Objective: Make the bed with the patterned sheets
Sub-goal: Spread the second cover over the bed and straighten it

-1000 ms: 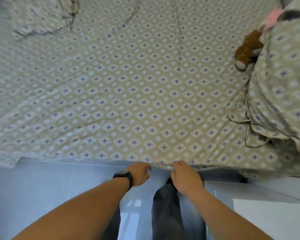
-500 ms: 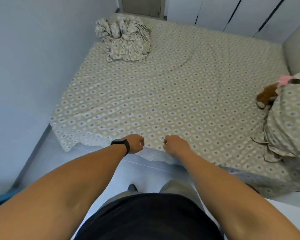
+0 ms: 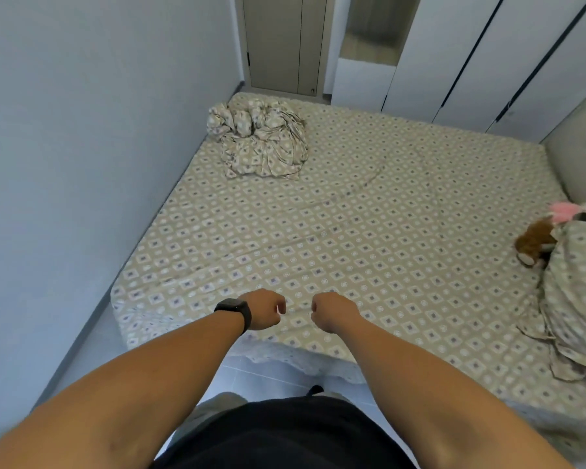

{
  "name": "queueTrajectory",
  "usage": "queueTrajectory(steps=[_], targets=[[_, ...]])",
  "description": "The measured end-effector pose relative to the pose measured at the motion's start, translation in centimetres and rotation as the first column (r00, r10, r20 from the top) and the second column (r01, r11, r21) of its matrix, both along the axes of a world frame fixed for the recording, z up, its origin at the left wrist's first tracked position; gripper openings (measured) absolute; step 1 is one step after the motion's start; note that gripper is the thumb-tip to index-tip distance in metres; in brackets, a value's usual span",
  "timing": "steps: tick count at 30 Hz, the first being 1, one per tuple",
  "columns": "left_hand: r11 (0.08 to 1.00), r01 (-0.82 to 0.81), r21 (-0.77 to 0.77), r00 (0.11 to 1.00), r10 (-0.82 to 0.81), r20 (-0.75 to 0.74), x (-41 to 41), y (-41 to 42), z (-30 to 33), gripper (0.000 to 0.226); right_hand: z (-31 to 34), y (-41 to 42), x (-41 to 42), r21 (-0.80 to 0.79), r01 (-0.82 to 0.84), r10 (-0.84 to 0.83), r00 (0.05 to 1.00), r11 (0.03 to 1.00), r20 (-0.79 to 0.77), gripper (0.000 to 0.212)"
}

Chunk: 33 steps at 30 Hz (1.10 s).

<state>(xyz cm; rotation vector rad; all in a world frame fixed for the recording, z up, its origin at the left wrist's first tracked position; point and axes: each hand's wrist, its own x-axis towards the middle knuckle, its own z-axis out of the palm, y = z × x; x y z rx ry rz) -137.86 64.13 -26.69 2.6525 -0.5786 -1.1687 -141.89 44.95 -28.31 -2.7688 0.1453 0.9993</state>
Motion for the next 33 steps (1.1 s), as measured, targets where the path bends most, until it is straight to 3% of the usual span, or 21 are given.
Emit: queueTrajectory(steps=[8, 12, 16, 20, 27, 30, 33], targets=[[0.982, 0.185, -0.033, 0.982, -0.186, -0.027, 3.8, 3.2, -2.9, 0.032, -1.2, 2.5, 2.2, -0.037, 0.187, -0.184, 0.980, 0.982, 0.081, 0.023], [0.976, 0.217, 0.011, 0.971, -0.214, -0.109, 3.5, 5.9, -6.5, 0.028, -3.7, 4.3, 1.0, -0.035, 0.243, -0.243, 0.970, 0.969, 0.005, 0.024], [0.987, 0.161, 0.022, 0.975, -0.155, -0.157, 3.6, 6.0, -12.4, 0.027, -9.4, 3.7, 0.0, -0.048, 0.264, -0.266, 0.963, 0.963, -0.032, 0.022], [0.987, 0.159, 0.019, 0.975, -0.154, -0.159, 3.2, 3.4, -21.7, 0.028, -19.1, 1.5, -0.9, -0.083, 0.229, -0.237, 0.965, 0.970, -0.109, 0.023], [0.937, 0.342, 0.072, 0.940, -0.342, -0.011, 2.7, -1.4, -36.4, 0.041, -34.2, -1.6, -2.1, -0.159, 0.148, -0.157, 0.987, 0.976, -0.045, 0.038], [0.921, 0.383, 0.077, 0.918, -0.389, 0.079, 3.1, -2.2, -38.9, 0.037, -36.8, -2.7, -1.9, -0.113, 0.137, -0.138, 0.990, 0.984, 0.007, 0.037], [0.899, 0.433, 0.069, 0.899, -0.436, 0.038, 2.8, -2.4, -39.2, 0.030, -37.6, -3.3, -3.0, -0.079, 0.095, -0.093, 0.995, 0.992, 0.030, 0.039]])
